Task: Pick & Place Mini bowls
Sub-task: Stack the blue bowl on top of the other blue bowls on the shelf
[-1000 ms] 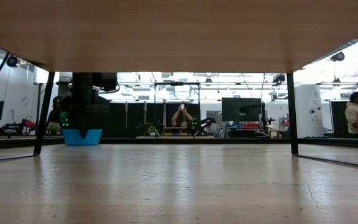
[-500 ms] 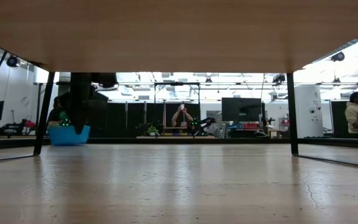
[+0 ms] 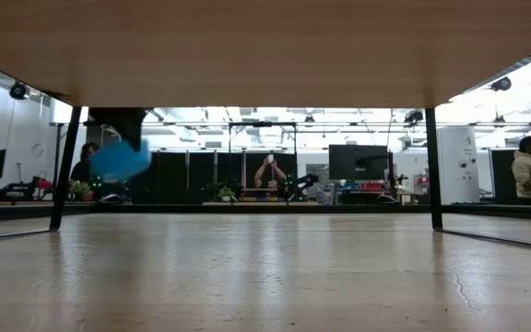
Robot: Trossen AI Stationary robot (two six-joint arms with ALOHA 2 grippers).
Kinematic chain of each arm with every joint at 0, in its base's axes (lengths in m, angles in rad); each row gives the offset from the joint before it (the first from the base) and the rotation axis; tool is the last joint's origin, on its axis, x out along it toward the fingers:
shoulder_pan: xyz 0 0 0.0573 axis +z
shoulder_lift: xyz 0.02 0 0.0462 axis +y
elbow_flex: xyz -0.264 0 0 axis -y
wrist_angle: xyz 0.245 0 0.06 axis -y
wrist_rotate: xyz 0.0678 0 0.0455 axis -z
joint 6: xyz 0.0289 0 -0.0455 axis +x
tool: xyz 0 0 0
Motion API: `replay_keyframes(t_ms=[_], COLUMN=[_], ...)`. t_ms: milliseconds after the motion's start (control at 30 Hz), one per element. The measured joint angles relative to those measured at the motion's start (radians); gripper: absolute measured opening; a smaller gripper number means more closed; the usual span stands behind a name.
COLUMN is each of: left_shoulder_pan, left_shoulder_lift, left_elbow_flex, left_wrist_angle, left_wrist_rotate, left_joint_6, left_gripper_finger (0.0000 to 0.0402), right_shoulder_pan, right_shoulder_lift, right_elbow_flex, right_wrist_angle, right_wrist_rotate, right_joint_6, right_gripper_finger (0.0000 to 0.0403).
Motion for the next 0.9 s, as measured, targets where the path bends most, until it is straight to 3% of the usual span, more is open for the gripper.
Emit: replay_keyframes(t_ms=[333, 633, 900], left_shoulder_pan=[-0.156, -0.373, -0.65], left_shoulder_lift=[-0.171, -0.241, -0.214], left_elbow_flex=[0.101, 0.23, 0.38], left_wrist_angle=[-0.004, -0.004, 0.001], left_wrist_rotate=[0.178, 0.167, 0.084], left_joint_6=[-0.195, -0.304, -0.337], left_gripper_finger=[0.0, 0.0, 0.0], right_shoulder_pan=[-0.019, -0.022, -0.021], right_shoulder_lift=[0.0, -0.004, -0.005], right_elbow_flex=[0.0, 0.0, 0.0], right_wrist_angle=[0.01, 0.01, 0.008], right_wrist_rotate=[0.0, 0.001, 0.0], right_joint_6=[0.05, 0.053, 0.077], right_gripper_finger=[0.0242, 0.0242, 0.0242])
